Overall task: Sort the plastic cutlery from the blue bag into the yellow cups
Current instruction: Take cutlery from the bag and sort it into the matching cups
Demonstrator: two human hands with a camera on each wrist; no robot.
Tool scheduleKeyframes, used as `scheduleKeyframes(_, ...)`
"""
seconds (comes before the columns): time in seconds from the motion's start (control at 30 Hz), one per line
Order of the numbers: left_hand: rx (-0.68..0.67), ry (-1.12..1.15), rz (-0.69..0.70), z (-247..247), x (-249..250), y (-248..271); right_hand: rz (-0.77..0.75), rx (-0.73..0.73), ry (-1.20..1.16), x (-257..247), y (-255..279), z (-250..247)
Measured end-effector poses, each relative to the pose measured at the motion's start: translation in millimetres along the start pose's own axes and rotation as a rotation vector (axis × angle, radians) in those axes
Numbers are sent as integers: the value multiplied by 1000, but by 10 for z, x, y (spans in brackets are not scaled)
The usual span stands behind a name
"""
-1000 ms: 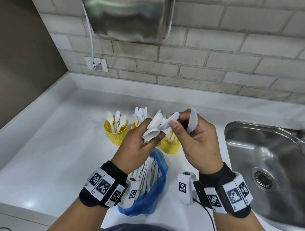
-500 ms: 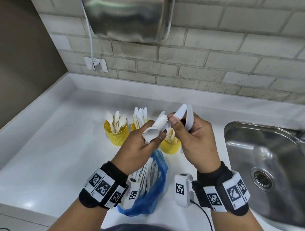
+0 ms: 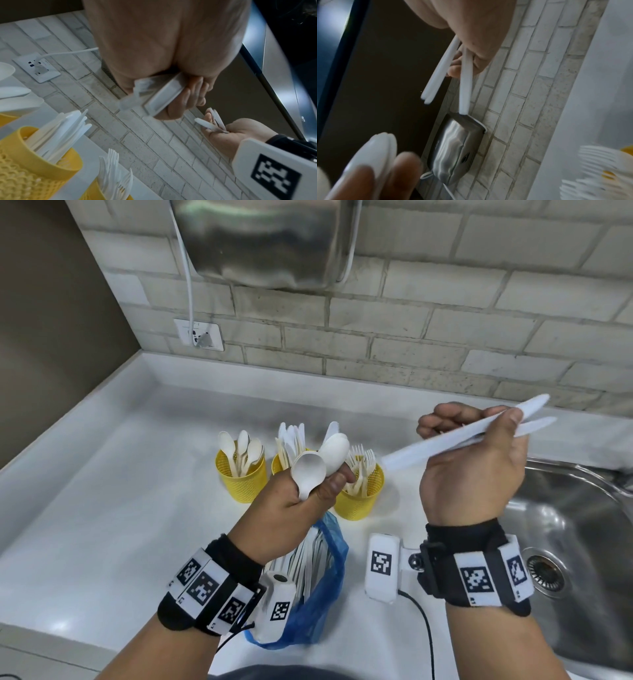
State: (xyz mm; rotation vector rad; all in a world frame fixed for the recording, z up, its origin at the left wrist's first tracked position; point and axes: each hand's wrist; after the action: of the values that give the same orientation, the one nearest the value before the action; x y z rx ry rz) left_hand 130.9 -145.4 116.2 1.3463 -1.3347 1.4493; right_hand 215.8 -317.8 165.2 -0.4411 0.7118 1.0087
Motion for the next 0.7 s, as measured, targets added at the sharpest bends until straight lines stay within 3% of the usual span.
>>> scheduleKeyframes(0.1, -25, -26, 8, 3, 18, -1, -108, -5, 20, -68, 13, 69)
scheduleKeyframes(0.17, -26, -41, 2, 2, 17, -3, -163, -92, 62, -77, 38, 99)
scheduleKeyframes(0.3, -45, -26, -8, 13, 36, -1, -230, -451, 320, -53, 66, 89)
scheduleKeyframes(0.43, -63, -19, 7, 16, 43, 3, -130, -824, 645, -24, 137, 59)
scheduleKeyframes(0.6, -71, -38, 6, 13, 12, 0, -36, -774, 612, -11, 187, 67)
scheduleKeyframes(0.7, -65, -12, -12, -4, 19, -6, -81, -669, 570, 52, 147, 56)
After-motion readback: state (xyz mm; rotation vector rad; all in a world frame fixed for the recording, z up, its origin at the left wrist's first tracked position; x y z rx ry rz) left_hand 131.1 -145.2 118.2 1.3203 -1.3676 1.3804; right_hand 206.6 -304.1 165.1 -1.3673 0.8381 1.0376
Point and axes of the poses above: each hand's wrist, its own y-axis away from the middle knuckle, its own z-axis out of the palm, x = y × z, and after that the axes turned 12 degrees about x, right-handed
